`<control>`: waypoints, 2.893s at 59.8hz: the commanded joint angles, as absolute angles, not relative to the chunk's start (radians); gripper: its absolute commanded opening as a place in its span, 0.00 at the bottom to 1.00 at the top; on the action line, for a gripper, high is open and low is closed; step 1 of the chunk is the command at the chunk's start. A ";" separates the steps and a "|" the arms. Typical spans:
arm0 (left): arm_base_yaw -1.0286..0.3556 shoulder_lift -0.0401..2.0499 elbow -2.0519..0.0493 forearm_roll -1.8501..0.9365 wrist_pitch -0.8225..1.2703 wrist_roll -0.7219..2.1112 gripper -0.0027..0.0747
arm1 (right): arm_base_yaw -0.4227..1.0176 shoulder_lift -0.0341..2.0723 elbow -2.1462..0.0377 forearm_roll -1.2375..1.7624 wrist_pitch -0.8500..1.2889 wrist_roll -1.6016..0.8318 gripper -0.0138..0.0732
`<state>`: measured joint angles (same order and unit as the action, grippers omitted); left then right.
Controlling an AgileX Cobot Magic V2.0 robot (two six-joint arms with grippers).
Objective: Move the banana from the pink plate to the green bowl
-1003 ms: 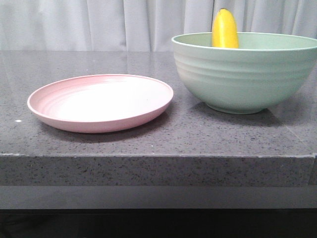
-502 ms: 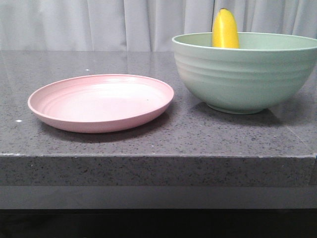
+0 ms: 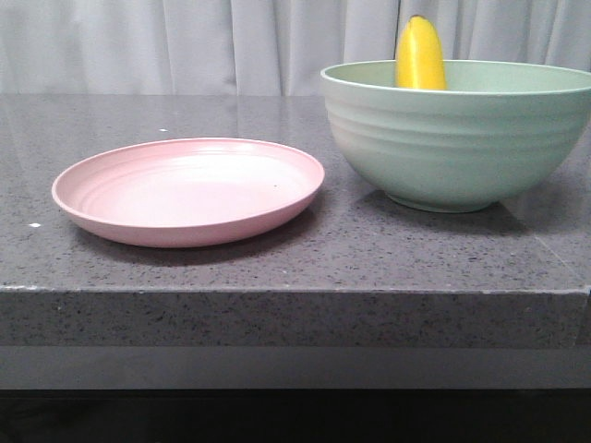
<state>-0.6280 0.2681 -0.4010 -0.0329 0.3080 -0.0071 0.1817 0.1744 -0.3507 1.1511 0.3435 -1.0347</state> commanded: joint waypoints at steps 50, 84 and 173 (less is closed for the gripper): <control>-0.015 -0.025 0.010 -0.116 0.122 -0.018 0.01 | 0.178 0.183 -0.370 1.179 0.306 -1.046 0.09; -0.004 -0.023 0.010 -0.114 0.112 -0.018 0.01 | 0.178 0.183 -0.369 1.179 0.306 -1.046 0.09; -0.004 -0.023 0.010 -0.114 0.112 -0.018 0.01 | 0.149 0.165 -0.165 0.092 0.006 0.021 0.09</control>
<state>-0.0054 -0.0044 0.0078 -0.1045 0.2018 -0.0071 0.1673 0.1705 -0.1814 0.1157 0.1094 0.0107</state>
